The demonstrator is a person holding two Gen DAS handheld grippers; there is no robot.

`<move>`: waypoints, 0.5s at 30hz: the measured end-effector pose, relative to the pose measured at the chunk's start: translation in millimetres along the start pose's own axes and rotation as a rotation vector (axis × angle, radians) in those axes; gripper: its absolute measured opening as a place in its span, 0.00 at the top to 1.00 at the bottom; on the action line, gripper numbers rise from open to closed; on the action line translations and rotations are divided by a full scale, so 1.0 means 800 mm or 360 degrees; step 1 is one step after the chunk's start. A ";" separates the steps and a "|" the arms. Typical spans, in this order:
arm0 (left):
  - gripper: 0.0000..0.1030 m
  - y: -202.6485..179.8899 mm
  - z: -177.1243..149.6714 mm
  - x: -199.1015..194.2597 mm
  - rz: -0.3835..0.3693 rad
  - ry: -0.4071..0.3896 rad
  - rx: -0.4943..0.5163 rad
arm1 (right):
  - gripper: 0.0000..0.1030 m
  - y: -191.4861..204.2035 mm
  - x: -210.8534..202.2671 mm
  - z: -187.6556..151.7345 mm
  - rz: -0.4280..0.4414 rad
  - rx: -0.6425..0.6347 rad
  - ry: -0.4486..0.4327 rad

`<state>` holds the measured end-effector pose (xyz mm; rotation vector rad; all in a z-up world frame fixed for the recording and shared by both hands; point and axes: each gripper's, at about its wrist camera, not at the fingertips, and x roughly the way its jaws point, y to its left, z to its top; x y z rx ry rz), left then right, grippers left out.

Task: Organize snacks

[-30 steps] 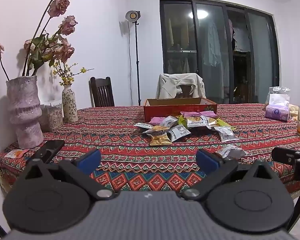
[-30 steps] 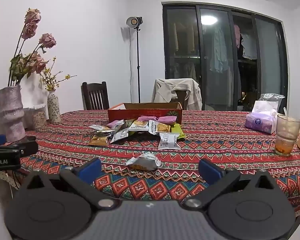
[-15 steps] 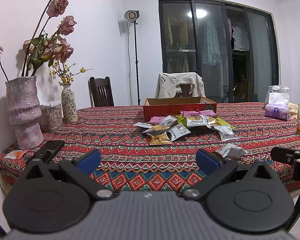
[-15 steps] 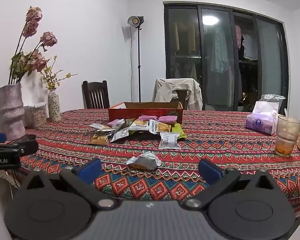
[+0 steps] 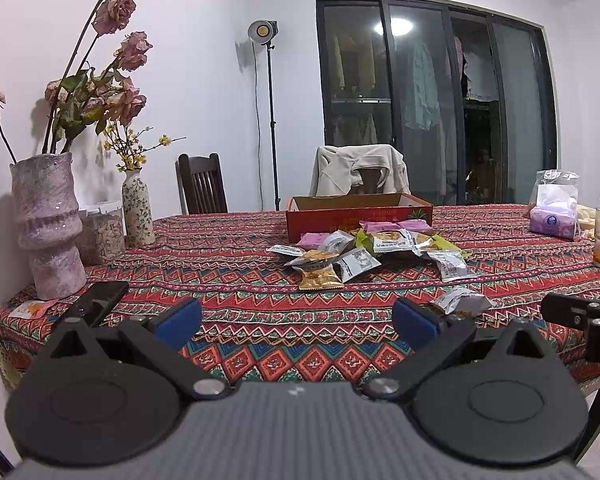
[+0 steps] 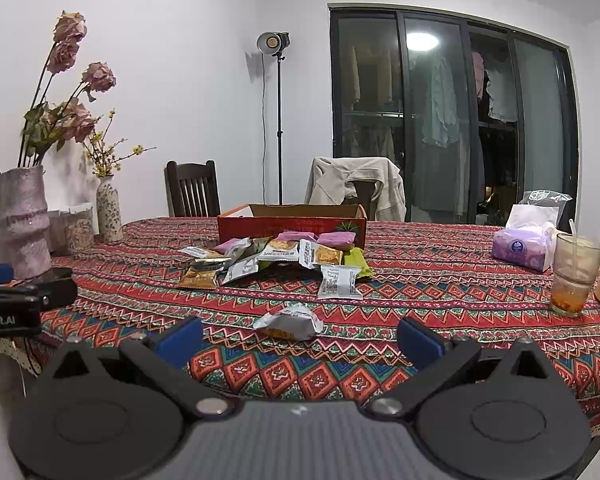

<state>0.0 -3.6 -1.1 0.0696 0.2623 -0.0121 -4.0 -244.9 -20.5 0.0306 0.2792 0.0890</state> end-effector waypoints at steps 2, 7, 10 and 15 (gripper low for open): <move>0.00 0.000 0.000 0.000 0.0000 0.0001 0.0001 | 0.00 0.000 0.001 0.000 0.0002 -0.0003 0.0003; 0.00 0.001 0.000 0.001 -0.0003 0.0001 0.0006 | 0.00 0.002 0.001 -0.002 0.0003 -0.0008 0.0007; 0.00 0.002 -0.001 0.001 -0.0003 0.0003 0.0012 | 0.00 0.002 0.001 -0.002 0.0002 -0.0007 0.0007; 0.00 0.000 -0.002 0.001 -0.0005 0.0001 0.0019 | 0.00 0.002 0.001 -0.002 0.0001 -0.0008 0.0007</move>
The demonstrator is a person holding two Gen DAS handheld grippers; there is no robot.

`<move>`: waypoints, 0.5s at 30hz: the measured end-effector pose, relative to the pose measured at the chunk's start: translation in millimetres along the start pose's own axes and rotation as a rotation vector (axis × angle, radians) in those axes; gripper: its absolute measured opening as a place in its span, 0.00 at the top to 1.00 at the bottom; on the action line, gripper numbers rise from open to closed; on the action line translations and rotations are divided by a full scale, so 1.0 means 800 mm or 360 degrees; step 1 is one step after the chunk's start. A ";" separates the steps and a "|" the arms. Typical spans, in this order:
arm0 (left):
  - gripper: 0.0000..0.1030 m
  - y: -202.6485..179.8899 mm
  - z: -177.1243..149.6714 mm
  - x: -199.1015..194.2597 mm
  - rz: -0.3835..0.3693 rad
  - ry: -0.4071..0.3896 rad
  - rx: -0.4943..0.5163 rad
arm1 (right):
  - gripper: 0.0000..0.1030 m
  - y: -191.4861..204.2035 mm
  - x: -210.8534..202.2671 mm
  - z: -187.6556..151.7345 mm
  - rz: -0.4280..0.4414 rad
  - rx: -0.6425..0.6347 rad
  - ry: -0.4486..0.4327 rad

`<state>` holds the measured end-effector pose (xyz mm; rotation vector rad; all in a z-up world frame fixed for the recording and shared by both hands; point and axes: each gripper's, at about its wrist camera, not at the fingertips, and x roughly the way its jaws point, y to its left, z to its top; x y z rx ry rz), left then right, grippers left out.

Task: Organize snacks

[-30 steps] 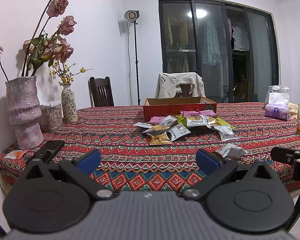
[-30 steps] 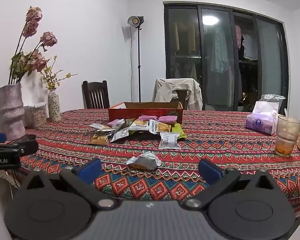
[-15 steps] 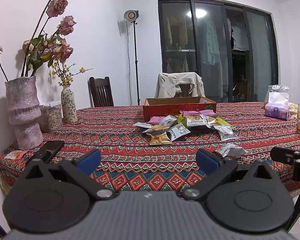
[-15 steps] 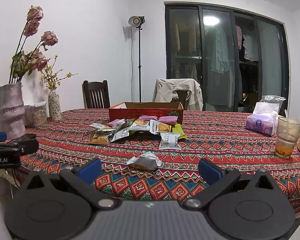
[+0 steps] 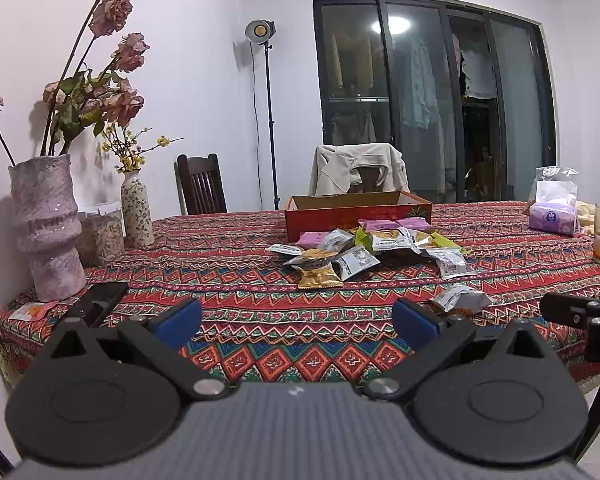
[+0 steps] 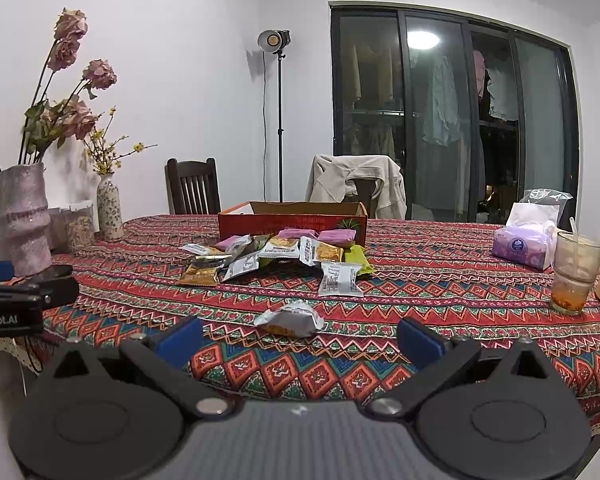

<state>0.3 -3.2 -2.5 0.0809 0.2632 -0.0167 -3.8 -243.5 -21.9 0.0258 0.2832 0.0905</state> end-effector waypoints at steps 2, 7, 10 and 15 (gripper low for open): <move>0.00 0.000 0.000 0.000 0.0000 0.0002 0.0001 | 0.00 0.000 0.000 0.000 0.0002 0.0002 0.0001; 0.00 -0.001 0.000 0.001 0.0002 0.0007 0.0006 | 0.00 0.001 0.001 -0.001 0.0000 0.0000 0.0006; 0.00 -0.002 -0.001 0.002 0.0000 0.0010 0.0008 | 0.00 0.000 0.001 -0.002 -0.0003 0.0003 0.0007; 0.00 -0.002 -0.001 0.003 0.0004 0.0018 0.0005 | 0.00 0.001 0.000 -0.002 -0.0004 0.0001 0.0003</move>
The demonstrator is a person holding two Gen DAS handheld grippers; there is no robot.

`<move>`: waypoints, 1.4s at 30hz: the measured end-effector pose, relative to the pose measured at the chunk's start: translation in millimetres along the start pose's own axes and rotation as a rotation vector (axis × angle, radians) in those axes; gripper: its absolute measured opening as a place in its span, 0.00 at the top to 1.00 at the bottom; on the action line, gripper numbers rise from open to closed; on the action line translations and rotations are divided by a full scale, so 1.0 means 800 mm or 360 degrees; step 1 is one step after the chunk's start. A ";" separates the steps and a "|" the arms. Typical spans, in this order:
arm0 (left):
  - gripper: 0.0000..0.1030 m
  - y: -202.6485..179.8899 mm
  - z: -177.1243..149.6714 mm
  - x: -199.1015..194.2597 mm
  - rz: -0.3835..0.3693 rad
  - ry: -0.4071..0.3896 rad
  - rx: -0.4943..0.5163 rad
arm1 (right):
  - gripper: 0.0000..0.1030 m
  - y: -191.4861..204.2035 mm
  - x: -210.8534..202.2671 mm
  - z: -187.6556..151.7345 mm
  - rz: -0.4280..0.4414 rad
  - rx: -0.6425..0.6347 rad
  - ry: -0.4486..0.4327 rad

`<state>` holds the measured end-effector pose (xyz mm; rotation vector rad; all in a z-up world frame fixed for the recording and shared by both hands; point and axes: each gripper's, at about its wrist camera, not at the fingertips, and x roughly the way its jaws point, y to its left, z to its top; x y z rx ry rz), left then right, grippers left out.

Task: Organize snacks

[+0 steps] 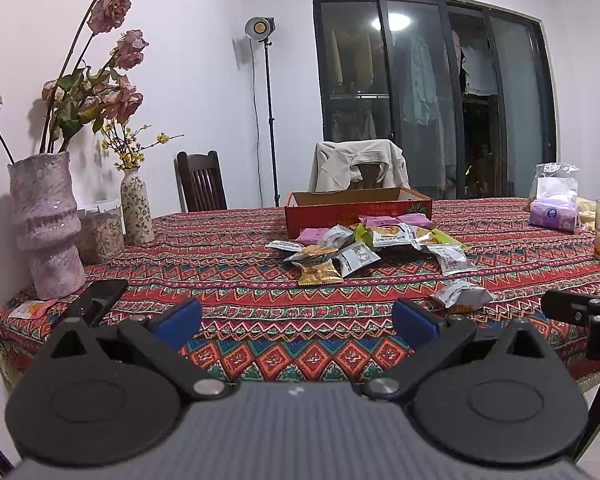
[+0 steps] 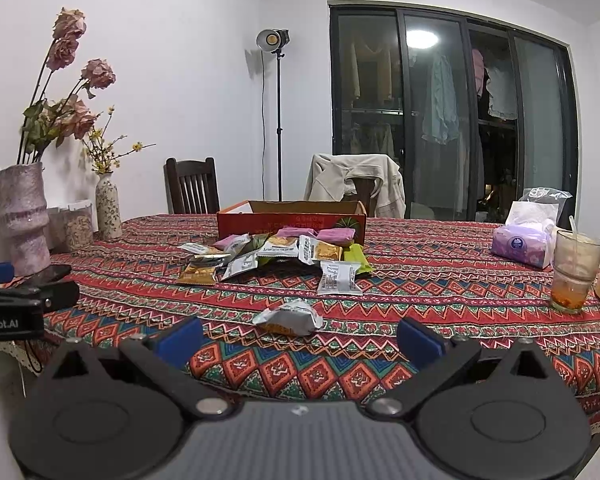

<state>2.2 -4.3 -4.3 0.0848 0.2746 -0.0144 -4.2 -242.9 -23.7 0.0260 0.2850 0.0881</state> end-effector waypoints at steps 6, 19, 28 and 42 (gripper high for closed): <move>0.00 0.001 0.000 0.001 -0.0005 -0.0004 -0.0002 | 0.00 0.001 0.000 0.000 0.0000 0.0003 0.0003; 0.00 0.003 -0.002 0.002 -0.0003 0.0012 -0.0011 | 0.00 0.003 0.003 -0.004 0.0009 -0.0001 0.0022; 0.00 0.013 -0.006 0.012 0.0028 0.0032 -0.0028 | 0.00 0.007 0.015 -0.004 0.0010 -0.0027 0.0045; 0.00 0.040 -0.029 0.097 -0.0017 0.0343 -0.0151 | 0.15 -0.015 0.165 0.005 0.0048 -0.0230 0.0303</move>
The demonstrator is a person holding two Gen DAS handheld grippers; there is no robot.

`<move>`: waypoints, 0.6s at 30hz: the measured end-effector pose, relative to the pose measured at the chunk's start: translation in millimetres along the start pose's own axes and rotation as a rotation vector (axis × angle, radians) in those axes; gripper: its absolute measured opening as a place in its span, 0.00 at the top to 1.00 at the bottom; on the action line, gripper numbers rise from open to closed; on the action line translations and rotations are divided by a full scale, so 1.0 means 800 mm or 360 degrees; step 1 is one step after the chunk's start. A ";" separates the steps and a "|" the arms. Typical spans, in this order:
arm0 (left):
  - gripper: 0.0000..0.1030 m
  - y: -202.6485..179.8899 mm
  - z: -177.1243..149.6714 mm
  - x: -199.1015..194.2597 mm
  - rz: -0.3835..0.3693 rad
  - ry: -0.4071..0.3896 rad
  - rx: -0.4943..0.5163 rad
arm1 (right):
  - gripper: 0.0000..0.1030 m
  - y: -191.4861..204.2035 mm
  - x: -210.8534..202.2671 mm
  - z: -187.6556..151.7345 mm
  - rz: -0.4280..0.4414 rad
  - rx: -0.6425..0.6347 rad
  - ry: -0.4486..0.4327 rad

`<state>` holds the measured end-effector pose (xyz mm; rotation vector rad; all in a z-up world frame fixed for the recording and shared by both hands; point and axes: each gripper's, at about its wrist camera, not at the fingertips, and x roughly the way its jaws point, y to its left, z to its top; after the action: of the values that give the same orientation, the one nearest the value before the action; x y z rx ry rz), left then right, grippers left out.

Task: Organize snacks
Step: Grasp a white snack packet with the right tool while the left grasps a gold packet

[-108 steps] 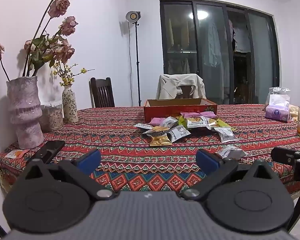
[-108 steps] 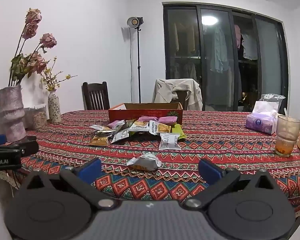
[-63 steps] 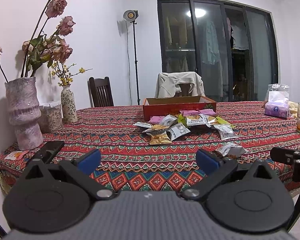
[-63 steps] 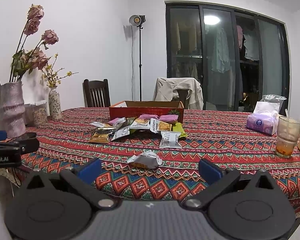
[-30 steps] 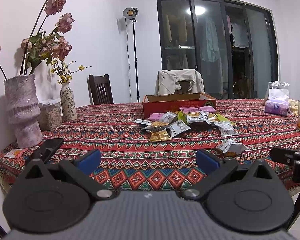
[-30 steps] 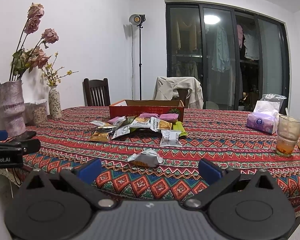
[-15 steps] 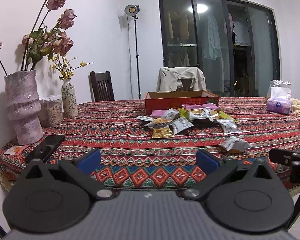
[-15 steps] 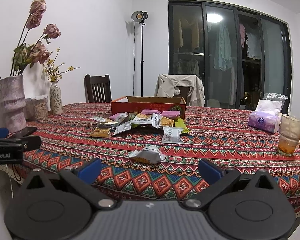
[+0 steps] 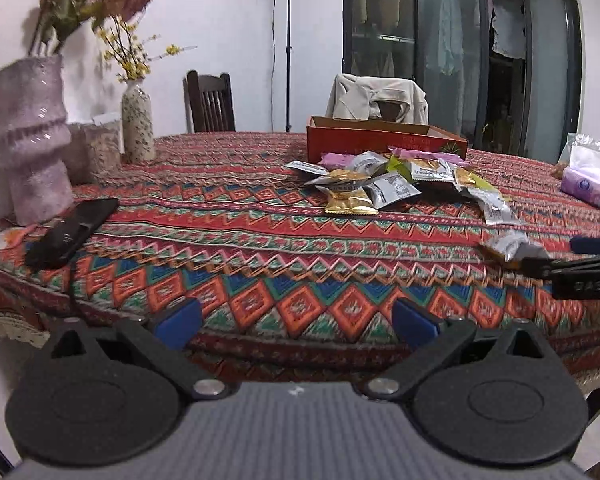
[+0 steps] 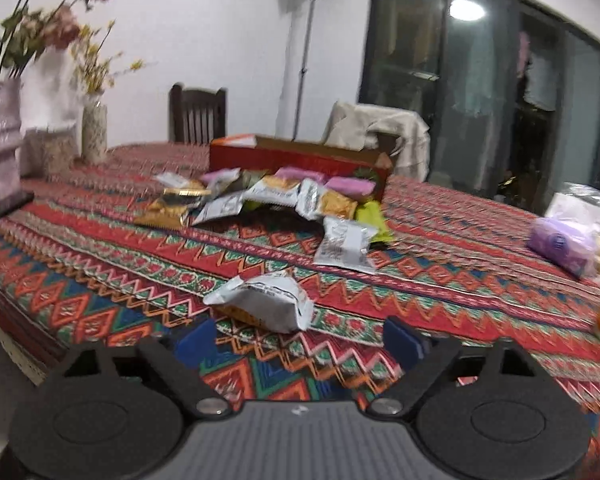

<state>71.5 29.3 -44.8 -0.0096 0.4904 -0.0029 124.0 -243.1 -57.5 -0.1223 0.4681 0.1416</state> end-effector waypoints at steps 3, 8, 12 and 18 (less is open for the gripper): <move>0.00 -0.006 0.019 0.023 -0.0027 0.0000 0.0016 | 0.15 -0.004 0.028 0.011 0.0073 0.0042 0.0041; 0.00 -0.026 0.062 0.074 -0.0068 -0.0011 0.0074 | 0.40 -0.004 0.068 0.028 0.0216 0.0070 0.0088; 0.05 -0.046 0.099 0.137 -0.0081 0.0019 0.0146 | 0.51 -0.022 0.091 0.039 0.0286 0.0056 0.0162; 0.29 -0.062 0.133 0.240 -0.0113 0.0185 0.0083 | 0.50 -0.055 0.116 0.057 0.0318 0.0080 0.0230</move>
<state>290.6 -20.1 -40.9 0.0241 0.6060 -0.0859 233.3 -269.8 -56.0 -0.0360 0.6272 0.3179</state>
